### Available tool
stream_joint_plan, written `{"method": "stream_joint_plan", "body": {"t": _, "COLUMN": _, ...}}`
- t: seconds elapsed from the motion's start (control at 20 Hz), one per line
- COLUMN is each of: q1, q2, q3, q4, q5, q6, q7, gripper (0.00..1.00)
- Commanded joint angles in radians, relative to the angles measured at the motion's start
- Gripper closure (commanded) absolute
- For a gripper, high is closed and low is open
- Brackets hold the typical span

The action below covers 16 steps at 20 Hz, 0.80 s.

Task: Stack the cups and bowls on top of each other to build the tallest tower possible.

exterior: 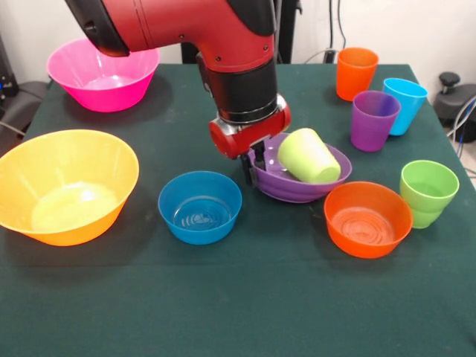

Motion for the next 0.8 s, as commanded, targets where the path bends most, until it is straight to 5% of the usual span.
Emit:
{"method": "stream_joint_plan", "body": {"t": 0.05, "q1": 0.018, "q2": 0.055, "q3": 0.012, "q4": -0.080, "q5": -0.159, "q6": 0.090, "q7": -0.393, "gripper": 1.00}}
{"method": "stream_joint_plan", "body": {"t": 0.8, "q1": -0.013, "q2": 0.033, "q3": 0.027, "q4": -0.064, "q5": -0.185, "q6": 0.155, "q7": -0.471, "gripper": 1.00}}
